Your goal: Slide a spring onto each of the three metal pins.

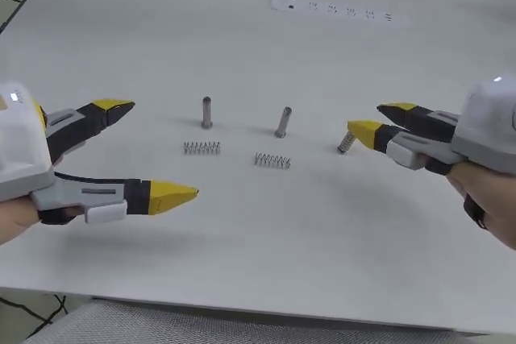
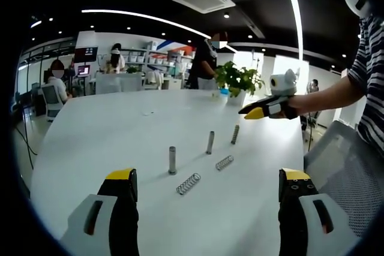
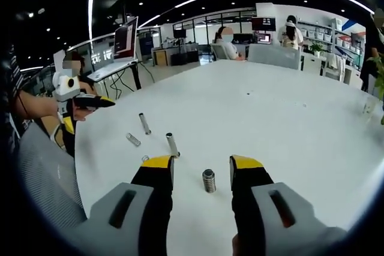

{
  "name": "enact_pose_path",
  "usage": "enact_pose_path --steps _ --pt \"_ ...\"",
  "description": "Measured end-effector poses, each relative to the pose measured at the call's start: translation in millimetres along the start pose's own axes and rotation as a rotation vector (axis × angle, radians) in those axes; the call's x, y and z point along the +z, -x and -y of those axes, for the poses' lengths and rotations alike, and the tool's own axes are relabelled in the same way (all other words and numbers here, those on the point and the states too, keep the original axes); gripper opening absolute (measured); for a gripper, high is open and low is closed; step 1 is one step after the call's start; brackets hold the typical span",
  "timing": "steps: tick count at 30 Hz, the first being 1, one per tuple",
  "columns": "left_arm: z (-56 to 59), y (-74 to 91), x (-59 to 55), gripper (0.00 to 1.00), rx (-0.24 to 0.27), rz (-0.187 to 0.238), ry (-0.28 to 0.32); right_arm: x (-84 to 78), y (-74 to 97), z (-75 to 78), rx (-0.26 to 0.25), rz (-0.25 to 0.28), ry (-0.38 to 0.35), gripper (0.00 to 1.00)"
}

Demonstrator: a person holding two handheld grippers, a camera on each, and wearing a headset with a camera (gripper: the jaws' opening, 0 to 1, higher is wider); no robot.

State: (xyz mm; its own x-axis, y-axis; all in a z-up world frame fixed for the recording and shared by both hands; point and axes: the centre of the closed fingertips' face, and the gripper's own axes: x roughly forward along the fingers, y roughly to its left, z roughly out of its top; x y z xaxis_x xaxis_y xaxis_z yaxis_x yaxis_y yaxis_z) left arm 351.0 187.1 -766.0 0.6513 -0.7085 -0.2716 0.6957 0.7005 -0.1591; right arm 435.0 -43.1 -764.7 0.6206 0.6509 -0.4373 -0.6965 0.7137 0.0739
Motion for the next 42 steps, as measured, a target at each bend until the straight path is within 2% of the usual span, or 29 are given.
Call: enact_pose_path --steps 8,17,19,21,24,27,34,36,42 --pt "-0.2 -1.3 0.2 0.97 -0.003 -0.006 -0.005 6.0 5.3 -12.7 0.018 0.027 -0.004 0.39" --pt "-1.0 0.4 -1.1 0.97 -0.002 -0.01 -0.002 4.7 1.5 -35.5 0.085 0.0 0.046 0.38" --pt "-1.2 0.9 -1.7 0.97 -0.001 -0.013 -0.004 2.9 0.4 -40.3 0.108 -0.02 0.07 0.38" --pt "-1.3 1.3 -2.4 0.97 0.0 -0.014 -0.001 -2.1 -0.6 -44.5 0.138 -0.061 0.087 0.37" --pt "-2.0 1.7 -2.3 0.97 0.003 -0.012 0.001 -0.2 -2.5 -45.9 0.153 -0.069 0.079 0.37" --pt "-1.5 2.0 -2.7 0.97 0.003 -0.012 0.002 0.5 -4.1 -48.0 0.17 -0.09 0.104 0.36" --pt "0.4 2.3 -4.1 0.97 -0.002 -0.02 -0.004 -6.1 -11.2 -61.2 0.232 -0.197 0.214 0.33" --pt "0.9 2.0 -5.5 0.97 -0.004 -0.027 -0.01 -8.2 -14.6 -67.1 0.26 -0.223 0.248 0.33" --pt "2.5 1.4 -7.9 0.97 -0.011 -0.033 -0.01 -12.2 -26.5 -79.4 0.296 -0.282 0.324 0.3"
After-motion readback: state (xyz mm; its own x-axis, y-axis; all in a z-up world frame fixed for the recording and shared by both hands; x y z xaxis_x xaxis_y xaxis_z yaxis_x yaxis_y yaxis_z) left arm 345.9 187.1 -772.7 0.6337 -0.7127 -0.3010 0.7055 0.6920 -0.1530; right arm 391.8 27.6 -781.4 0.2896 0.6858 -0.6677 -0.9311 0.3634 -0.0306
